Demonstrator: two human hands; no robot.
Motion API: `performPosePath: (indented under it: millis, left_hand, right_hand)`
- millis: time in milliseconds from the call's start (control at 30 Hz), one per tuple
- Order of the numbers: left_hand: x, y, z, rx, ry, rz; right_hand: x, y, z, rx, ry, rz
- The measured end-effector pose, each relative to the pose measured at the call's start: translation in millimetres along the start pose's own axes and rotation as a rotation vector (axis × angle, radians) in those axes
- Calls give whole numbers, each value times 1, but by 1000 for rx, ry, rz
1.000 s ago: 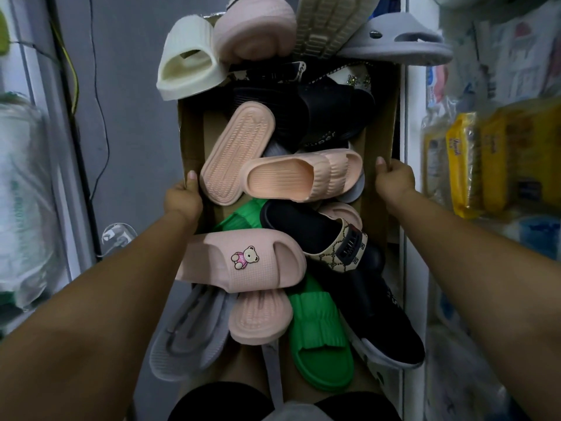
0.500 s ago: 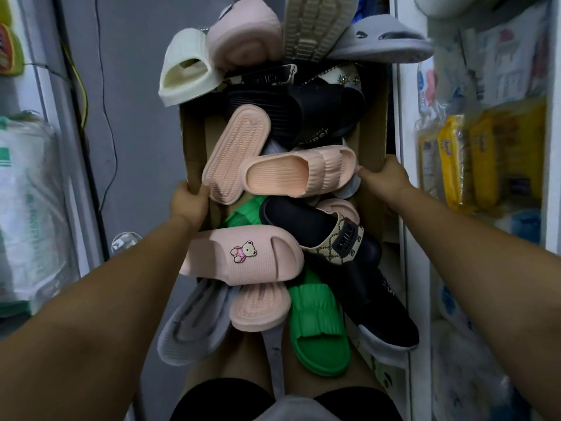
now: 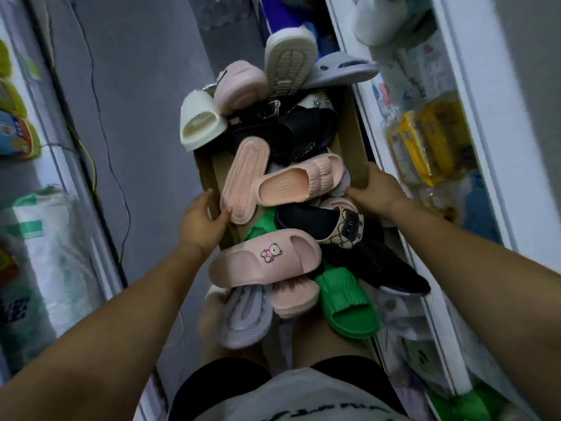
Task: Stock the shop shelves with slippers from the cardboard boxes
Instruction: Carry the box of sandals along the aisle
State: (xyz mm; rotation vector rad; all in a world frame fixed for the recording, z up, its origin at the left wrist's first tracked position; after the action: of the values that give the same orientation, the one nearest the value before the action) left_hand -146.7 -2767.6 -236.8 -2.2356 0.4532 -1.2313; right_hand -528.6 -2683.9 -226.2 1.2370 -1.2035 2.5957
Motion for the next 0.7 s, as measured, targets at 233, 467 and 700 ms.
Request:
performPosePath:
  millis: [233,467,700]
  left_hand:
    - [73,-42,-39,-416,292,17]
    - [108,-132,-78,-783,387,29]
    - [98,-234,-95,-1069,418,58]
  right_hand:
    - [8,-131,48,30,-59,-196]
    - [-1,-284,85,-64,-13,-417]
    - [-47,-421,57,-213,149,-614]
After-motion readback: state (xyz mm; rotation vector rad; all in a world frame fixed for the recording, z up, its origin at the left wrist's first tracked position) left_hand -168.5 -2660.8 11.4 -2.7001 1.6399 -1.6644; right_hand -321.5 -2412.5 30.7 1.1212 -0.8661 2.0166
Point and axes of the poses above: each hand's wrist, its own y-axis towards the middle knuckle, its own x-axis out of the back of the hand, z = x × y, the point moved 8 cm from there along y, towards the middle knuckle, and after that the axes turned 5 degrees about x, right-handed, at the moved point
